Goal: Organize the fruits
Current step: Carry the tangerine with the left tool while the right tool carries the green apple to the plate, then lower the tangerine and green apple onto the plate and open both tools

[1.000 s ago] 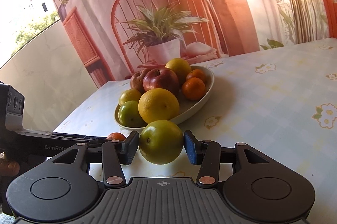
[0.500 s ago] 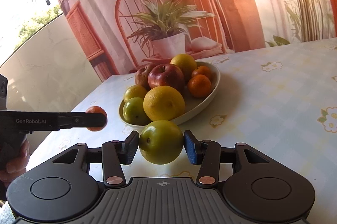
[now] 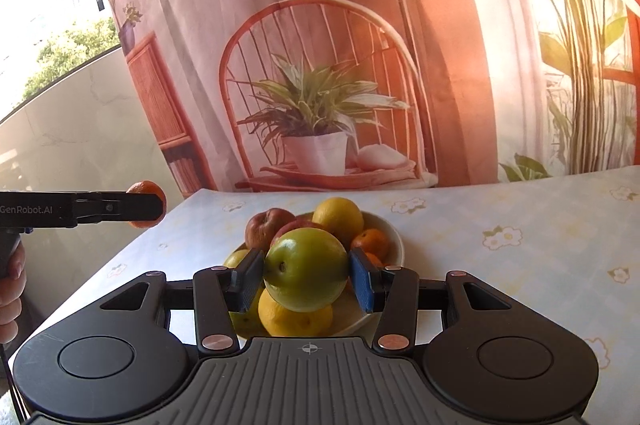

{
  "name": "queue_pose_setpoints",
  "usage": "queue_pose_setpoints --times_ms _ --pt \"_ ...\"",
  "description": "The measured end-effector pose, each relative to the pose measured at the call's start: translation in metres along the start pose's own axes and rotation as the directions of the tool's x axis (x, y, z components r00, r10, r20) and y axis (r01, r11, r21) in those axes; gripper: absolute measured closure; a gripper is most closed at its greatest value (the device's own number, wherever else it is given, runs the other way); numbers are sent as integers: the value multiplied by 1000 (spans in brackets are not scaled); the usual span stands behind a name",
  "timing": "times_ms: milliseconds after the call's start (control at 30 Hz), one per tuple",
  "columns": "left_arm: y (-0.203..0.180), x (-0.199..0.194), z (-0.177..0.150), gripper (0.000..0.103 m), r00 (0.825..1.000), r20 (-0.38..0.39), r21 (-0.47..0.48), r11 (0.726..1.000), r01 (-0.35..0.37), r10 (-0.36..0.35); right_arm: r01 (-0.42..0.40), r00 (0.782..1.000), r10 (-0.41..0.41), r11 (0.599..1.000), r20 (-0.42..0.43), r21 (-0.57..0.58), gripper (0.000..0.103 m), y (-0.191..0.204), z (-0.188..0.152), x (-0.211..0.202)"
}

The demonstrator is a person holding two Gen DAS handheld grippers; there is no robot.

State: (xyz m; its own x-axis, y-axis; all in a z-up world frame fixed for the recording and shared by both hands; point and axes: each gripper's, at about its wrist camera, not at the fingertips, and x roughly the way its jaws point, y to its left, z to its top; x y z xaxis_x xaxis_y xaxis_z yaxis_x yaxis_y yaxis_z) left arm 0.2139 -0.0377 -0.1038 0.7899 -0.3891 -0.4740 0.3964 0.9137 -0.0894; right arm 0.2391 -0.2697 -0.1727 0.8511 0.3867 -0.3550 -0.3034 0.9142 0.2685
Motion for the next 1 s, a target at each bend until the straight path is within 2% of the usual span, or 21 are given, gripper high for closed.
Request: queue_pose_setpoints --times_ms 167,367,533,1000 --pt "2 24 5 68 1000 -21 -26 1000 -2 1 55 998 -55 998 11 17 60 -15 9 18" --pt "7 55 -5 68 997 -79 -57 998 -4 -1 98 995 -97 993 -17 62 60 -30 -3 40" --pt "10 70 -18 68 993 -122 -42 999 -2 -3 83 996 -80 992 -39 91 60 -34 -14 48" --pt "5 84 -25 68 988 -156 -17 1000 19 -21 43 998 -37 992 -46 115 60 -35 -20 52"
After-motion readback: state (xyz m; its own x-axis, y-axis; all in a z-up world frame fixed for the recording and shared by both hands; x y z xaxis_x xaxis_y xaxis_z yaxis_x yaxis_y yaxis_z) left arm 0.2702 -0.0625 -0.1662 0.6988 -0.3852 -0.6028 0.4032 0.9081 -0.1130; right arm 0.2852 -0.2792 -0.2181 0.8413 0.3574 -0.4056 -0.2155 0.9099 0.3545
